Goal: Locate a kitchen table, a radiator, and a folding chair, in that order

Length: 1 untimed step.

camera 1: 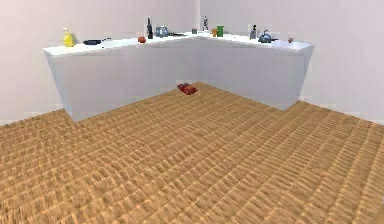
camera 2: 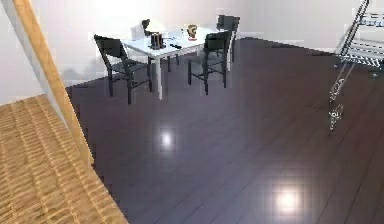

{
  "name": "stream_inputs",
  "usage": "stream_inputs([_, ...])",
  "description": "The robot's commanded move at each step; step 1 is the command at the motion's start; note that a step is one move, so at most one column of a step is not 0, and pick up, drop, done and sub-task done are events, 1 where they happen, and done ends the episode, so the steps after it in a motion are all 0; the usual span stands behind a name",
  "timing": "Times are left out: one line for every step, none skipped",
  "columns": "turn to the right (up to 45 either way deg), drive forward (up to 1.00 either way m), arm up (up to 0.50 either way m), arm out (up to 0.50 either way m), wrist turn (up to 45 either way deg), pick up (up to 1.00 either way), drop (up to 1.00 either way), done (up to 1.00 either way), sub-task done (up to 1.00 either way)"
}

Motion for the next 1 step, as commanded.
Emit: stream_inputs([0.0,0.25,0.00,0.00,0.0,0.00,0.00,0.00,0.00])
